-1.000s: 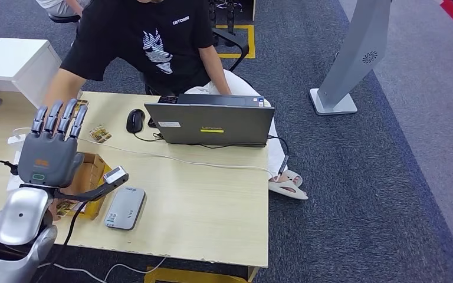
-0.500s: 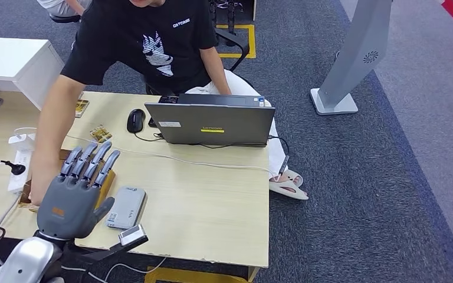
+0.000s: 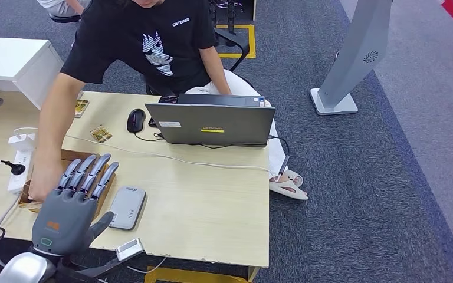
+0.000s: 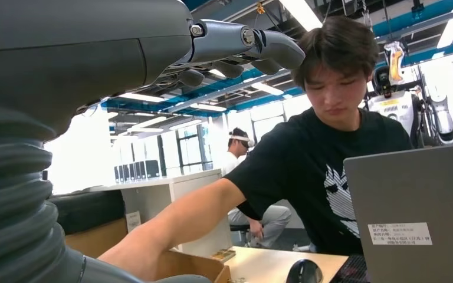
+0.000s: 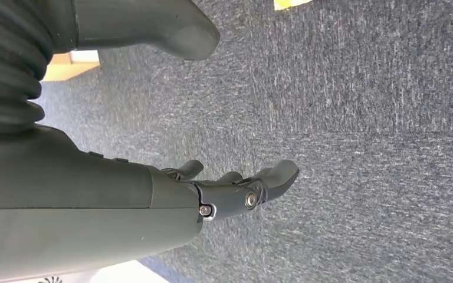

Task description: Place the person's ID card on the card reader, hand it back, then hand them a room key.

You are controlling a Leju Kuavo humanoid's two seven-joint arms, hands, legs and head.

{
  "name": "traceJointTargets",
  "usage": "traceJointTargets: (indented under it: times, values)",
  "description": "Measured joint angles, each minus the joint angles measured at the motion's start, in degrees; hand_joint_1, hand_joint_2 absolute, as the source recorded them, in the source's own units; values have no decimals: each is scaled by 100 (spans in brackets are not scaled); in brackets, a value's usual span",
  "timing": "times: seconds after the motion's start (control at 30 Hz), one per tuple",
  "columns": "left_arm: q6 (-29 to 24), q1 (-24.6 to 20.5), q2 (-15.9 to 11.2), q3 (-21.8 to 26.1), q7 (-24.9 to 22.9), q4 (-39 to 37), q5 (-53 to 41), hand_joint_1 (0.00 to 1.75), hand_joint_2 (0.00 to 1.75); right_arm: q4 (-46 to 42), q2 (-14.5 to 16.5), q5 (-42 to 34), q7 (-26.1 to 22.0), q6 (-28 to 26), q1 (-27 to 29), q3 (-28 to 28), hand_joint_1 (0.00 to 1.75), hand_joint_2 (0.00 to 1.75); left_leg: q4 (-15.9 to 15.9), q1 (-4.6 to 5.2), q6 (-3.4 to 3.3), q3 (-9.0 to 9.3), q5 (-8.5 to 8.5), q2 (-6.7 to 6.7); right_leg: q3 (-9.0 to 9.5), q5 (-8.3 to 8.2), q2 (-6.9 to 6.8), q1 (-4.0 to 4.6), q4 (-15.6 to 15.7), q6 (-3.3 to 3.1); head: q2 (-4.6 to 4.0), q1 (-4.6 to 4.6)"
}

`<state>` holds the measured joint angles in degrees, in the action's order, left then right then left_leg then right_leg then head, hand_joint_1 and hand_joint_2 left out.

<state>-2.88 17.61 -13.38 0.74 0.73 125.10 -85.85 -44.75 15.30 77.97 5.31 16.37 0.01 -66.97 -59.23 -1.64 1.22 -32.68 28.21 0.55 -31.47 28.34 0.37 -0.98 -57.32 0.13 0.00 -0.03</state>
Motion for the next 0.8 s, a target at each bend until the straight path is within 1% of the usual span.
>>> traceJointTargets:
  times: [0.33, 0.67, 0.8]
  values:
    - [362, 316, -142, 0, -264, 385, 54, 0, 175, -139, 0, -629, 339, 2, 12, 306, 0, 175, 0, 0, 0, 1, 0, -5, -6, 0, 3, 0, 0, 0, 0, 0]
    - [670, 470, -245, 69, -377, 514, 129, 0, 175, -351, -4, -1080, 601, 38, 96, 694, 0, 175, 0, 0, 0, 2, 0, -6, -6, 0, 4, 0, 0, 0, 0, 1]
    - [777, 521, -263, 139, -494, 542, -36, 0, 175, -417, -8, -1214, 681, 52, 126, 824, 0, 175, 0, 0, 0, 2, 0, -5, -7, 0, 4, 0, 0, 0, 0, 2]
